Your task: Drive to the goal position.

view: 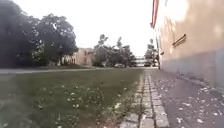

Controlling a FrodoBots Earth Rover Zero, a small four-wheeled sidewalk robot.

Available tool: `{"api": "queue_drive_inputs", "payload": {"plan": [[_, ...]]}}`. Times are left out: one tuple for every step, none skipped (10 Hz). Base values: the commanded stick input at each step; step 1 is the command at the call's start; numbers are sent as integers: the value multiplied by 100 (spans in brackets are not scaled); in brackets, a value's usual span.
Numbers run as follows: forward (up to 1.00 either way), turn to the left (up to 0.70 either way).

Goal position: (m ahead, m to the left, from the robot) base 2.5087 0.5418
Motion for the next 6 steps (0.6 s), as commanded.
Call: {"api": "queue_drive_inputs", "payload": {"plan": [[44, 2], [44, 2], [44, 2], [44, 2], [44, 2], [44, 2]]}}
